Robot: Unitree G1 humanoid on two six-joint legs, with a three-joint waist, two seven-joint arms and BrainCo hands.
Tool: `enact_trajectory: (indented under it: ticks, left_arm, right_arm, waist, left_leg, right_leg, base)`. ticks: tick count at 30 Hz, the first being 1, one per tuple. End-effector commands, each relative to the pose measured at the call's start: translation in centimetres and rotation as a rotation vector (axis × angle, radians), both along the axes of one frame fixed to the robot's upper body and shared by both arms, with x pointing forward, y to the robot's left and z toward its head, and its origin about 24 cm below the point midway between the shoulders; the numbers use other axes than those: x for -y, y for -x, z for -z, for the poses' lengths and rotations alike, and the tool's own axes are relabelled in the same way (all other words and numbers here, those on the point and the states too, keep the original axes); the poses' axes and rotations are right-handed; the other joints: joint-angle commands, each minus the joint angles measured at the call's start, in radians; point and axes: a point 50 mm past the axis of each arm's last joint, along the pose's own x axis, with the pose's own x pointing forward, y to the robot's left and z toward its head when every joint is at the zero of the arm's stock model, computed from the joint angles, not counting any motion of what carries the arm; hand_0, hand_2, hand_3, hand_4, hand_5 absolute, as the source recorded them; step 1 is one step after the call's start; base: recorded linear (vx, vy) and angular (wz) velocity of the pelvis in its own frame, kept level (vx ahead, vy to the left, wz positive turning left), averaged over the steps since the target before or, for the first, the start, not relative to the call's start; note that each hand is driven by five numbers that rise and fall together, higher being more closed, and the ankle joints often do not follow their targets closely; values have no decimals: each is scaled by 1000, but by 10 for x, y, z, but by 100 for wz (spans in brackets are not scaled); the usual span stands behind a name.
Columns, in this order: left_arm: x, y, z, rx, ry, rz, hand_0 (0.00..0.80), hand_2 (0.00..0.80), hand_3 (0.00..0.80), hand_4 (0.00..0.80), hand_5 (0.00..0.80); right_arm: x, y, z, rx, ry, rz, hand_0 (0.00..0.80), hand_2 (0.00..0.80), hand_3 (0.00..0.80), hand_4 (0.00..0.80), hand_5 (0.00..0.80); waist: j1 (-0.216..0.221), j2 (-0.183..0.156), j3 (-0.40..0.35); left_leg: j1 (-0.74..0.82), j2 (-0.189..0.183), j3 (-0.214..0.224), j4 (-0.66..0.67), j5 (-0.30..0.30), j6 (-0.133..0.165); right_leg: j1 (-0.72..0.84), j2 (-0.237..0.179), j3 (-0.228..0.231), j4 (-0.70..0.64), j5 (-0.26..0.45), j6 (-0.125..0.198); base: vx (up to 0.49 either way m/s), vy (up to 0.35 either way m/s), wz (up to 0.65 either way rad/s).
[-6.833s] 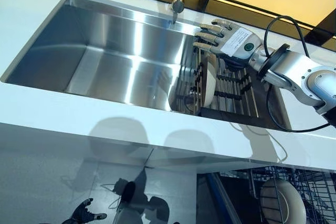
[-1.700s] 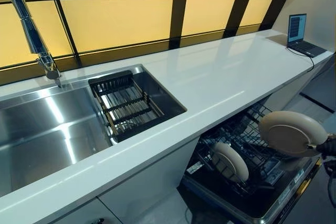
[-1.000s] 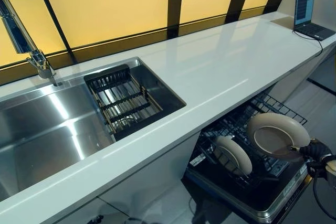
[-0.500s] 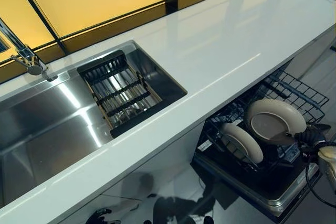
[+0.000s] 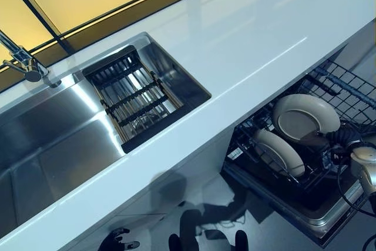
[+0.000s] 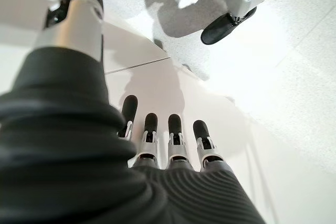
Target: Take plates into dishwasher
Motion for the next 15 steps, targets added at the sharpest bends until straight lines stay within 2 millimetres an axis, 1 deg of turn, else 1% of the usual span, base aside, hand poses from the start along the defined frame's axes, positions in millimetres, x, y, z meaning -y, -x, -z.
enact_trajectory:
  ticks: [1,10,15]
  left_arm:
    - [-2,-31,-17,142,1,-29,0,0,0,0,0]
    - [0,-37,-20,170,10,-47,0,0,0,0,0]
    - [3,-40,-21,183,18,-54,0,0,0,0,0]
  right_arm:
    - [9,-10,-51,62,154,12,800,800,800,800,800]
    - [13,-12,-48,-16,191,14,800,800,800,800,800]
    - [16,-13,-39,-96,213,22,800,800,800,800,800]
  waist:
    - [32,-36,1]
    - [34,-23,18]
    - [37,-10,29]
  left_leg:
    - [-14,-71,-48,-4,-25,33]
    - [-25,-74,-47,-4,-20,32]
    - [-34,-75,-48,-4,-15,29]
  right_leg:
    - [-75,57,-44,81,15,-9]
    - [-92,55,-47,88,16,-11]
    - [-104,51,-51,91,18,-10]
  base:
    - [0,0,0]
    - [-4,0,0]
    - [-14,3,0]
